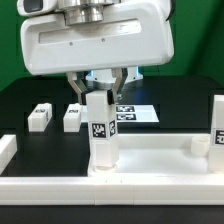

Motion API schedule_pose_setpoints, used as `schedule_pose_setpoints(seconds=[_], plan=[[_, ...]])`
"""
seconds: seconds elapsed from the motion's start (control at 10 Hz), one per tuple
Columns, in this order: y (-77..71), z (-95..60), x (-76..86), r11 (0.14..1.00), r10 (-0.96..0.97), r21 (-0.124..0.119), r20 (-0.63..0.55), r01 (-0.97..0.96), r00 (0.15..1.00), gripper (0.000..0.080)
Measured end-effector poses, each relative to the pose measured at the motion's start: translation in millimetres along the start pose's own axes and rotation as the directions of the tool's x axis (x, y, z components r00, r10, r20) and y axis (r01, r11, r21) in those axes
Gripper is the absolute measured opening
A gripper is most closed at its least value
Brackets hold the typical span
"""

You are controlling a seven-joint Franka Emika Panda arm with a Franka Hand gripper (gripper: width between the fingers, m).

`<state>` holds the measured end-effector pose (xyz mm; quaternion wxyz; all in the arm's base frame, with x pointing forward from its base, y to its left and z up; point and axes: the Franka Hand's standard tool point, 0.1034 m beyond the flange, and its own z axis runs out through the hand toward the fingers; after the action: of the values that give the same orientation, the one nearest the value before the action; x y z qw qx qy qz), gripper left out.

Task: Assemble desk

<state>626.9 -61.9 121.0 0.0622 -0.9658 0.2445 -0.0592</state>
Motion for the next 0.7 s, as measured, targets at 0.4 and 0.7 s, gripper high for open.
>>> schedule_pose_setpoints(seconds=[0.4,0.7], plan=[[-5.4,0.4,-1.1,0.865,0.502,-0.015,0.014,-0.501,0.865,0.0289],[-11.3,2.2,-0.7,0.579,0.815,-0.024,0.031,-0.815,0.579,0.0291]])
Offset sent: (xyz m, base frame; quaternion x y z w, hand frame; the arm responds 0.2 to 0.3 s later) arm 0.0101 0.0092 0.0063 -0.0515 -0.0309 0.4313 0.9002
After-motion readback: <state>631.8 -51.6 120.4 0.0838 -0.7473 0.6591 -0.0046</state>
